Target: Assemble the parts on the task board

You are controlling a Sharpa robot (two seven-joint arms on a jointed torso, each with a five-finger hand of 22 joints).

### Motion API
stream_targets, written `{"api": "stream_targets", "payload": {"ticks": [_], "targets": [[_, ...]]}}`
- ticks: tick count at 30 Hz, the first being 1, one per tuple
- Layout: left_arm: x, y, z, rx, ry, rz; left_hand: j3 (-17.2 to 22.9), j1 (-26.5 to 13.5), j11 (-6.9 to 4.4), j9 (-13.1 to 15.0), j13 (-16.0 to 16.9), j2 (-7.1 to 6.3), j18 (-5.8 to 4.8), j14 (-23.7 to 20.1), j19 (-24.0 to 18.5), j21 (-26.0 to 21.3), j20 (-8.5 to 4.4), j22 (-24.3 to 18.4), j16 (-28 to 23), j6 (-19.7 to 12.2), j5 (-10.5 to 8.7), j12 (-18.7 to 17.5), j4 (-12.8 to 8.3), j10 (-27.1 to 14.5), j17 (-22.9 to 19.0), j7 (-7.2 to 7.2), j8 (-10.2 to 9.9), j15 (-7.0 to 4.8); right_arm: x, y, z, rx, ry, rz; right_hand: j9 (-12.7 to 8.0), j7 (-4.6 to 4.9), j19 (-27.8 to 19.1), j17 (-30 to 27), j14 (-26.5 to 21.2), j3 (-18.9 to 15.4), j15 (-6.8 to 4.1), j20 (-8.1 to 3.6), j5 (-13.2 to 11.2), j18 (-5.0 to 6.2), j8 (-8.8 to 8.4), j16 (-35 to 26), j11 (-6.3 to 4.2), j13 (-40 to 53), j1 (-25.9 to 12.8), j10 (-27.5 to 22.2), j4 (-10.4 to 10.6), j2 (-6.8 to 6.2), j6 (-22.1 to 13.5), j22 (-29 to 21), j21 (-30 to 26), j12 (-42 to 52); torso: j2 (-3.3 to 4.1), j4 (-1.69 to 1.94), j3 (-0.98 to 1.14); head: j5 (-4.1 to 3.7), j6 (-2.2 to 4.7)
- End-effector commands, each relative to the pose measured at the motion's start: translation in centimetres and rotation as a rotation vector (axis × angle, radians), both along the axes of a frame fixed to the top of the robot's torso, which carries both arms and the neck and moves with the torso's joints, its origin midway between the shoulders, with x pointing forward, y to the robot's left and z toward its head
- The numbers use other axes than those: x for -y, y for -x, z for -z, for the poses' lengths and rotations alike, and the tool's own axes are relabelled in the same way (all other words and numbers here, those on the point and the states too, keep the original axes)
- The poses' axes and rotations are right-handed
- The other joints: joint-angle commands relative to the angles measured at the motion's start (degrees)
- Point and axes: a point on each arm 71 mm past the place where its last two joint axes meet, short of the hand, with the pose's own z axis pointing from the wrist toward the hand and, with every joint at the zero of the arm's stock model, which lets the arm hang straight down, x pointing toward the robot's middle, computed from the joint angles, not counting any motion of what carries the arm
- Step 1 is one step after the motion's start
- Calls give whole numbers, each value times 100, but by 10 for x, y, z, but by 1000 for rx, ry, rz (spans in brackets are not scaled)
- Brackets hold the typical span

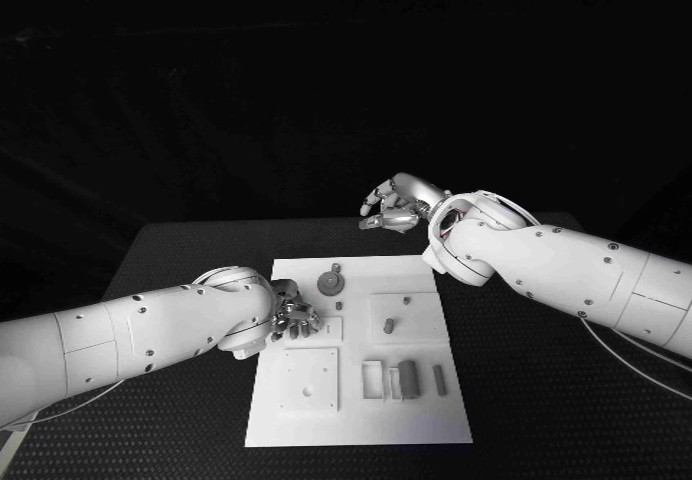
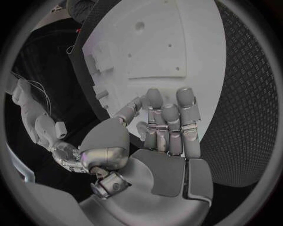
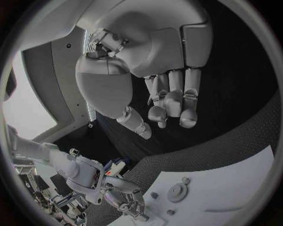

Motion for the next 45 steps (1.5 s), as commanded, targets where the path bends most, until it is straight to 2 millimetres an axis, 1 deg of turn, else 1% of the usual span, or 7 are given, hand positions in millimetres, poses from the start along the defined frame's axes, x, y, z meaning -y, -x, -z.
{"api": "stream_targets", "payload": {"ticks": [1,7,12,26,36,40,45], "targets": [[1,2,2,-16,-18,14,54,310,-1,0,-6,276,73,0,2,-11,-40,114,26,73,-14,34,-73,-11,-10,50,10,-25,0,0,0,-6,5,-8,10,39,16,6,-1,-27,10,-28,-11,117,-29,-21,2,3,-23,-51,13,19,-1,41,-36,-17,2,-2,3,0,-2],[1,1,2,-11,-13,9,-41,195,2,4,-12,133,68,-4,-1,-24,-40,102,32,73,-151,35,-1,-16,-40,51,5,-22,0,0,1,-6,5,-9,10,39,16,7,-2,-27,10,-28,-11,117,-29,-21,2,3,-23,-52,13,18,-1,41,-36,-17,1,-3,4,-3,1],[1,1,2,-10,-11,9,-89,33,-7,8,-23,-117,78,-4,9,-48,-51,91,45,76,-539,36,195,-14,-81,42,-3,-31,0,0,1,-7,6,-8,10,40,16,7,-2,-27,11,-28,-11,117,-30,-21,2,3,-24,-52,13,17,-2,41,-36,-17,1,-5,7,-4,0],[2,1,2,-6,-6,9,-97,-149,-18,18,-32,-398,91,-11,15,-73,-61,98,82,80,-940,47,522,-14,-130,33,-9,-43,0,0,1,-7,6,-8,10,40,15,7,-3,-27,11,-28,-11,117,-33,-22,2,3,-26,-53,13,16,-4,42,-37,-17,3,-2,4,-15,-3],[1,0,2,0,-1,0,-212,-423,-16,36,-31,-648,93,-30,8,-86,-59,99,108,72,-1048,55,772,-21,-146,35,-5,-41,0,0,1,-9,8,-8,10,41,15,8,-3,-27,11,-27,-11,117,-35,-22,3,3,-27,-54,13,14,-7,42,-37,-17,0,-2,2,-20,-3],[0,-1,1,4,4,-3,-551,-585,-25,76,-16,-525,117,-63,-27,-90,-69,110,138,43,-1046,64,625,-40,-141,27,13,-51,1,0,1,-10,8,-7,10,41,15,8,-4,-28,11,-27,-11,117,-36,-22,3,3,-28,-54,14,14,-8,42,-38,-17,1,-3,2,-22,-4],[0,-1,1,11,17,-13,-623,-634,-27,84,-13,-521,121,-70,-33,-95,-69,106,141,36,-1047,64,604,-43,-145,25,14,-53,1,0,1,-10,9,-7,10,41,15,8,-4,-28,12,-27,-11,117,-38,-22,4,3,-29,-54,15,14,-9,42,-38,-17,2,-2,3,-21,-5]]}}
